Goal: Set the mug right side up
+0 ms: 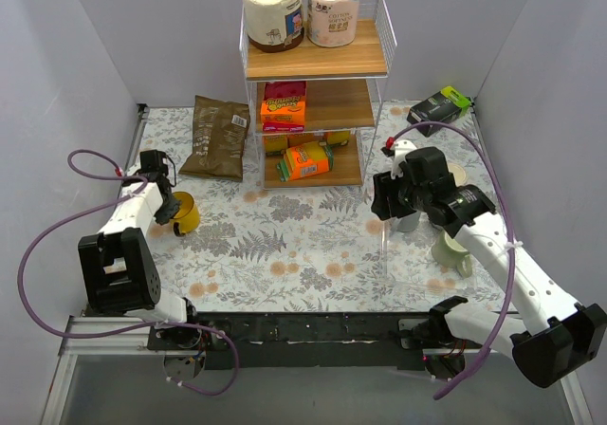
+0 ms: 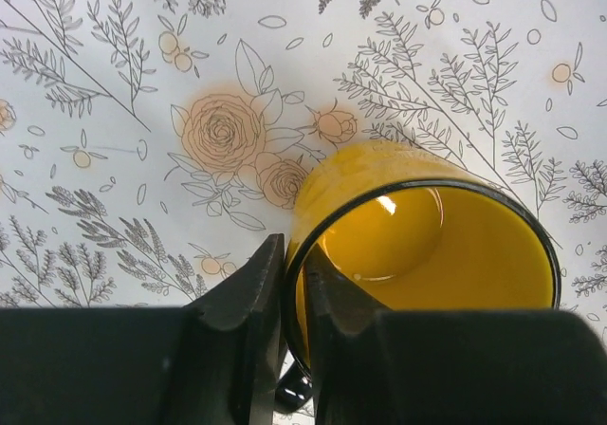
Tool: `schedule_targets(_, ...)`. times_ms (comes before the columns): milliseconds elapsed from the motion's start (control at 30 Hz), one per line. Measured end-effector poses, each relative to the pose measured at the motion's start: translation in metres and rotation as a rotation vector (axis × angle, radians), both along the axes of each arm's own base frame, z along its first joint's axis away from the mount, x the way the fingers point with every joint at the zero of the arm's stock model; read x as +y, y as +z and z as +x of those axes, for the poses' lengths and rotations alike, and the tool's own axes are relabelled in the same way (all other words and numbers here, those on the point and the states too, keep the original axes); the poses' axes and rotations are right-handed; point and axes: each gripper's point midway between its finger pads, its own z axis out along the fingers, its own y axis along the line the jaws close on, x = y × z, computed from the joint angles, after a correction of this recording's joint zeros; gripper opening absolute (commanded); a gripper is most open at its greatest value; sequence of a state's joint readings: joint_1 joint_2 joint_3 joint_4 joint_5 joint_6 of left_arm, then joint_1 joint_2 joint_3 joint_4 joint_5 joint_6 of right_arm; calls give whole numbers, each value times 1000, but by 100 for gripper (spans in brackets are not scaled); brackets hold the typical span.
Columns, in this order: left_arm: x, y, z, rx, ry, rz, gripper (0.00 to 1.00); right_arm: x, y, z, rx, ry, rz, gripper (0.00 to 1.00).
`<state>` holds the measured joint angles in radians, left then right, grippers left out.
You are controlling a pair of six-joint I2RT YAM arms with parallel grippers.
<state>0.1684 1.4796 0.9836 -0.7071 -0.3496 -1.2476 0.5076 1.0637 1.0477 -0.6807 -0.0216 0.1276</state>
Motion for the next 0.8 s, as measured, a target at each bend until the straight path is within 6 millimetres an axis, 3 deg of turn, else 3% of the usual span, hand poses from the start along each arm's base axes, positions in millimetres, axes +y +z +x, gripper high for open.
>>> schedule_targets(67,-1,-3,-1,0,1,-8,23,-4,-1,4,4,-20,-2,62)
schedule_targets(167,0,-5,-1,-7,6,-15,25,-10,-1,7,6,-48,1,63)
schedule_targets(267,1,-6,0,-15,8,-17,45,-18,0,12,1,-99,-2,67)
schedule_targets(367,0,-5,1,-21,4,-17,73,-28,2,16,-10,-162,-5,73)
schedule_targets(467,-1,3,2,-47,5,-18,86,-42,0,20,-20,-244,-7,74)
schedule_targets(533,-1,17,4,-97,1,-17,92,-50,-6,20,-9,-292,-16,73)
schedule_targets(633,0,57,14,-218,-7,5,98,-60,-18,21,23,-372,-22,72)
schedule_targets(733,1,104,28,-346,-26,28,98,-64,-33,20,59,-436,-16,68)
schedule_targets(800,-1,125,33,-408,-51,31,98,-65,-46,19,84,-472,-8,64)
